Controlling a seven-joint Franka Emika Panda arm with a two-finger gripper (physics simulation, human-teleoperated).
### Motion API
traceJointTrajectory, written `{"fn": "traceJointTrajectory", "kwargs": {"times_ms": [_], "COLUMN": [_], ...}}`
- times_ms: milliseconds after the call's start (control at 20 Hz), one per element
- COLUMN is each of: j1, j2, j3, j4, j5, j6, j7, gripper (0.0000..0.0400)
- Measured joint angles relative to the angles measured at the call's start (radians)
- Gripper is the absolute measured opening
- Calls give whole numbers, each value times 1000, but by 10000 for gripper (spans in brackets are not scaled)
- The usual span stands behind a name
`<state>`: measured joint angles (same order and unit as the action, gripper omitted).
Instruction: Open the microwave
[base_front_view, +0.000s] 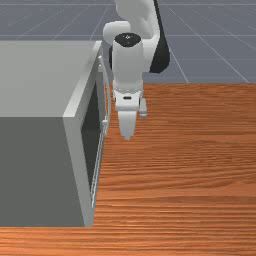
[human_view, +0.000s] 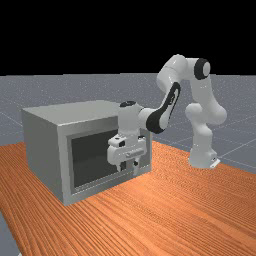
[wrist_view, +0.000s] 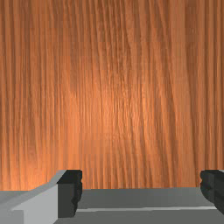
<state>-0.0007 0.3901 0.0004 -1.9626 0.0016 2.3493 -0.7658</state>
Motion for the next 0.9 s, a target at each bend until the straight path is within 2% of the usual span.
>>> {"fn": "traceJointTrajectory", "kwargs": {"times_ms": [50,200,250,300,350,400,550,900], "j1": [12,7,18,15,13,11,10,11], "j2": [-2,-6,-65,-159,-229,-274,-327,-333], "j3": [-14,-9,-24,-27,-29,-30,-32,-39], "j4": [5,4,27,74,124,148,142,139], "j5": [15,8,9,19,21,22,25,45], "j6": [-13,-10,-205,-345,-441,-492,-526,-541], "j7": [95,38,209,240,276,313,429,691], "gripper": [400,400,245,149,90,55,12,0]}}
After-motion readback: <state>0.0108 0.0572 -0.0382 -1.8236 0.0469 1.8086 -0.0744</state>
